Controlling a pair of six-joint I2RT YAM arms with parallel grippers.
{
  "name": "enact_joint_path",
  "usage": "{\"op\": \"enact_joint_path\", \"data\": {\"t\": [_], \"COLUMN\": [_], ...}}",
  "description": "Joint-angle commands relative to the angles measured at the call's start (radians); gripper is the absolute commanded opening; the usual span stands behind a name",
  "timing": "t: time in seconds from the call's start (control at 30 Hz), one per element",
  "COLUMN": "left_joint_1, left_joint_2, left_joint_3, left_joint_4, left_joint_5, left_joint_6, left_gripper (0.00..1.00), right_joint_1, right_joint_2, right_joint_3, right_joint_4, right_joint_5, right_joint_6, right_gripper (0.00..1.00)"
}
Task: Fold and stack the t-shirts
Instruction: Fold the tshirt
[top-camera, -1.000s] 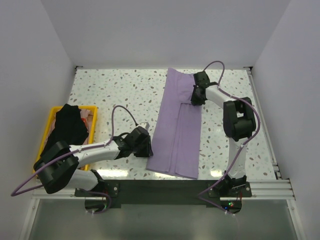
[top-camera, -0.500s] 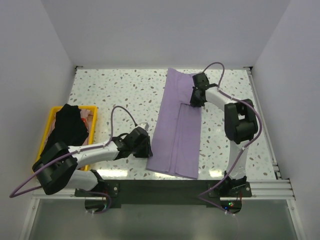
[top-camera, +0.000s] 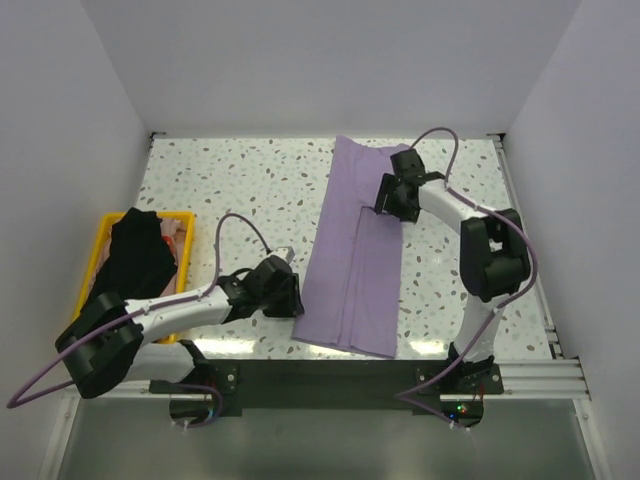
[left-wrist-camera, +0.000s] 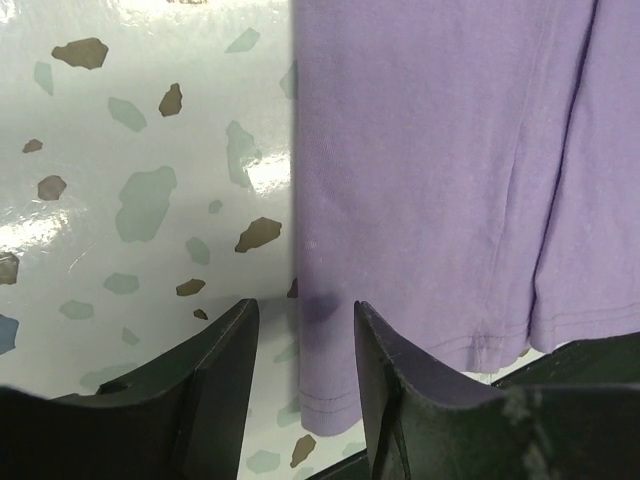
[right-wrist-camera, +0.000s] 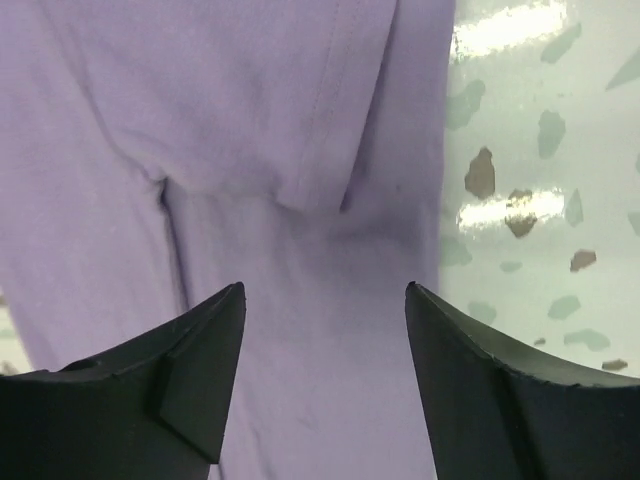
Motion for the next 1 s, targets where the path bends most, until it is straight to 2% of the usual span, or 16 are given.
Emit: {"op": "enact_joint_path", "data": {"t": [0.0, 0.17, 0.3, 0.33, 0.43, 0.5, 0.6, 0.73, 0.97], "left_joint_1": [0.001, -0.008, -0.013, -0.033, -0.108, -0.128, -0.165, -0.211, -0.245], "left_joint_2": [-0.035, -0.056, -0.053, -0.044, 0.008, 0.053, 0.103, 0.163, 0.249], "left_joint_3": [0.024, 0.071, 0.159, 0.182, 0.269, 0.283, 0.276, 0.277, 0.268], "left_joint_4": [-0.026, -0.063, -0.078, -0.092, -0.107, -0.081, -0.009, 0.061, 0.164], "left_joint_5": [0.006, 0.021, 0.114, 0.121, 0.115, 0.166, 0.211, 0.242, 0.314], "left_joint_6": [0.026, 0.075, 0.170, 0.181, 0.204, 0.199, 0.181, 0.158, 0.130], "left_gripper": [0.48, 0.47, 0.47, 0.47, 0.47, 0.47, 0.46, 0.45, 0.46], "right_joint_1": [0.003, 0.045, 0.173, 0.197, 0.314, 0.346, 0.351, 0.351, 0.276], "right_joint_2": [-0.170, -0.420, -0.584, -0.612, -0.745, -0.827, -0.888, -0.881, -0.839], "right_joint_3": [-0.080, -0.314, -0.500, -0.526, -0.632, -0.687, -0.718, -0.678, -0.658], "right_joint_4": [-0.012, 0.041, 0.020, 0.018, 0.020, -0.003, -0.032, -0.089, -0.072], "right_joint_5": [-0.050, -0.151, -0.130, -0.101, -0.064, -0.026, 0.059, 0.131, 0.080], "right_joint_6": [-0.010, 0.005, 0.053, 0.068, 0.148, 0.194, 0.205, 0.182, 0.143], "right_gripper": [0.70, 0.69, 0.64, 0.59, 0.55, 0.54, 0.54, 0.55, 0.55]}}
